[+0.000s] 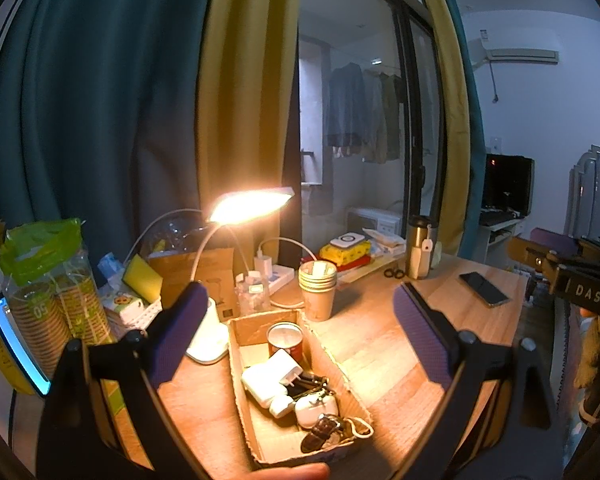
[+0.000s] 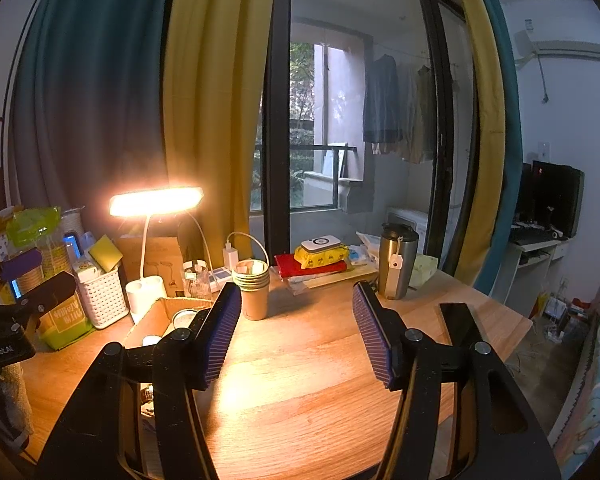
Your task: Organize rigid objects
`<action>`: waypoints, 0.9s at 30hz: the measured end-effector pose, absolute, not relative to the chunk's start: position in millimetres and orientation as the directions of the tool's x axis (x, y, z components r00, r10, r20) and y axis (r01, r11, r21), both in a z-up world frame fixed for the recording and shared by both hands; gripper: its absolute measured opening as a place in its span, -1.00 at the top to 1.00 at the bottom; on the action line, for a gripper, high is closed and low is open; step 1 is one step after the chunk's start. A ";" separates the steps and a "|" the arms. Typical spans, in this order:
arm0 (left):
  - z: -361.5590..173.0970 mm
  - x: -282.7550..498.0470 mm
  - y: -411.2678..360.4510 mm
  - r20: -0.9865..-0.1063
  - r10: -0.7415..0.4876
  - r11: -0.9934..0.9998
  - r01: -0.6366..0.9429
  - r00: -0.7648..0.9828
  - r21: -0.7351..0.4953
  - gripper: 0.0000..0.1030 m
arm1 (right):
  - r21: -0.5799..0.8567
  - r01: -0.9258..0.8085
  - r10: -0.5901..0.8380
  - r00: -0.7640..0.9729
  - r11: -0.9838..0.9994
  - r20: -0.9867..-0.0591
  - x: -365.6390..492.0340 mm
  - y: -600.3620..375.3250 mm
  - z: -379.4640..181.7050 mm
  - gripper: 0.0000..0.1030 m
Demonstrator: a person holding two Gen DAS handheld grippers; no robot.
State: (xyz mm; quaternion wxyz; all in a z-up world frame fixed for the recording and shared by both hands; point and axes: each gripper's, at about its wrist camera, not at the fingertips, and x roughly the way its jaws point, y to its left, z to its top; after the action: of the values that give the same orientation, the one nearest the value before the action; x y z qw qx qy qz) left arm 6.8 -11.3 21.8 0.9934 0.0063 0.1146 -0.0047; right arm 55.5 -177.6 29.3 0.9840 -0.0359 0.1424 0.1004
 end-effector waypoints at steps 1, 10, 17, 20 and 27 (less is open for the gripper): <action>21.9 6.6 -11.9 -0.228 -0.010 1.000 0.013 0.974 0.011 -0.84 | -0.042 -0.207 0.187 0.940 0.977 -0.287 55.4 -177.5 29.3 -0.19; 22.9 3.9 -15.2 -0.224 -0.014 1.000 0.018 0.975 0.015 -0.84 | -0.041 -0.207 0.187 0.940 0.977 -0.286 55.6 -177.3 29.3 -0.19; 23.6 4.4 -14.7 -0.222 -0.016 1.000 0.021 0.975 0.017 -0.84 | -0.041 -0.208 0.188 0.939 0.977 -0.287 55.4 -177.5 29.2 -0.19; 23.7 4.6 -14.9 -0.222 -0.018 1.000 0.023 0.975 0.018 -0.84 | -0.041 -0.208 0.188 0.939 0.977 -0.287 55.3 -177.8 29.1 -0.19; 23.8 4.5 -15.0 -0.221 -0.017 1.000 0.022 0.975 0.019 -0.84 | -0.043 -0.210 0.189 0.938 0.977 -0.289 53.4 -175.3 28.7 -0.19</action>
State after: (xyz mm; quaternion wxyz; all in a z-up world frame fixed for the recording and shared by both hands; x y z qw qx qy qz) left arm 4.5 -15.0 23.8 0.9937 0.0108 0.1109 -0.0097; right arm 53.4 -175.3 28.7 0.9838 -0.0367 0.1431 0.1014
